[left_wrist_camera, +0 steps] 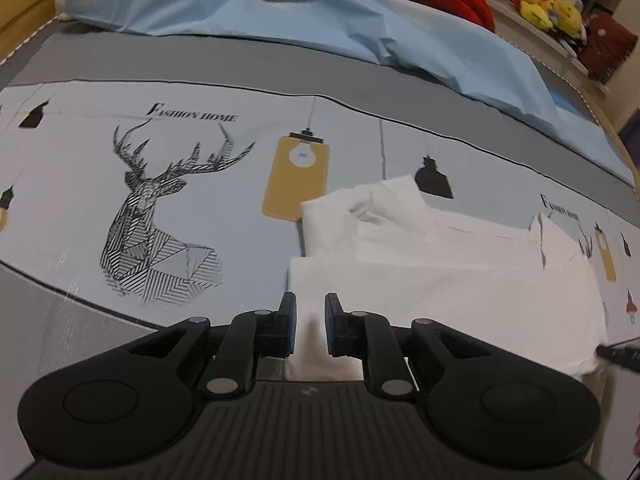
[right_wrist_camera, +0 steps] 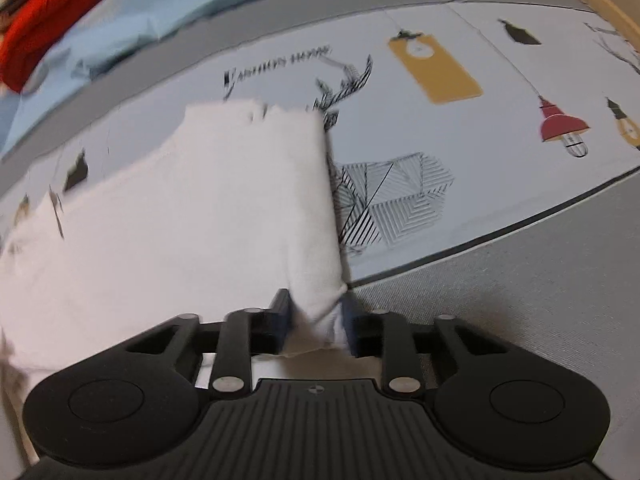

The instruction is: Fold small clothes

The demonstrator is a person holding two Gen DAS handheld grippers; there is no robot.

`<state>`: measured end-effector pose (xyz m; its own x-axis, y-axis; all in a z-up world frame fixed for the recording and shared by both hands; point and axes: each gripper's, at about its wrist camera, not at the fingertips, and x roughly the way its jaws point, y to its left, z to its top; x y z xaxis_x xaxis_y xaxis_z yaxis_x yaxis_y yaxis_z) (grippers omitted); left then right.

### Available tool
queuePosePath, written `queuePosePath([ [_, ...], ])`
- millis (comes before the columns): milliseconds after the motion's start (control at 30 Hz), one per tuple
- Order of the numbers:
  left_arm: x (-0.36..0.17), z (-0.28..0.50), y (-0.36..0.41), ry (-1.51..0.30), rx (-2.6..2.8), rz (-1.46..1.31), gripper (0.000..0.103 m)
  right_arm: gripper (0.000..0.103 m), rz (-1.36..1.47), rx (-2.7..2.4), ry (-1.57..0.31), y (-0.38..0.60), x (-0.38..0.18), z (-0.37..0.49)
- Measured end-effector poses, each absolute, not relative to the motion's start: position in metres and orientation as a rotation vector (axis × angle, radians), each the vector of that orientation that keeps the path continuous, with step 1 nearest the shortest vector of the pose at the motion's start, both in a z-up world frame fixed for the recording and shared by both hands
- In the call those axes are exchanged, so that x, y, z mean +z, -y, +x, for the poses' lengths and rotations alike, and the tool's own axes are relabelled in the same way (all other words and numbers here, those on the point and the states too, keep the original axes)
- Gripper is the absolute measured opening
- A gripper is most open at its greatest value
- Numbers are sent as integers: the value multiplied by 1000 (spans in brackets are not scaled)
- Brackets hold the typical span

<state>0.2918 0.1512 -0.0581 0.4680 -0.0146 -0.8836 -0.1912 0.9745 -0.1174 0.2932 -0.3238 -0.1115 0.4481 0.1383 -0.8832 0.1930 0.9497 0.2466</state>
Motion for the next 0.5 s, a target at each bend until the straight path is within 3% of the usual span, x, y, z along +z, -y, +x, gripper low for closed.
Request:
queuePosePath([
  [133, -59, 292, -144, -1078, 78, -191, 16, 12, 321, -55, -1119, 332, -108, 292],
  [167, -61, 292, -142, -1084, 75, -184, 16, 18, 324, -71, -1144, 335, -113, 292],
  [200, -63, 292, -141, -1091, 71, -179, 16, 34, 328, -111, -1152, 338, -115, 291],
  [233, -65, 292, -139, -1095, 63, -174, 16, 38, 324, -139, -1150, 339, -113, 291],
  [400, -76, 293, -126, -1117, 16, -133, 16, 38, 255, -106, -929, 322, -71, 282],
  [500, -91, 294, -120, -1143, -16, -128, 16, 35, 190, 23, -977, 301, -84, 286],
])
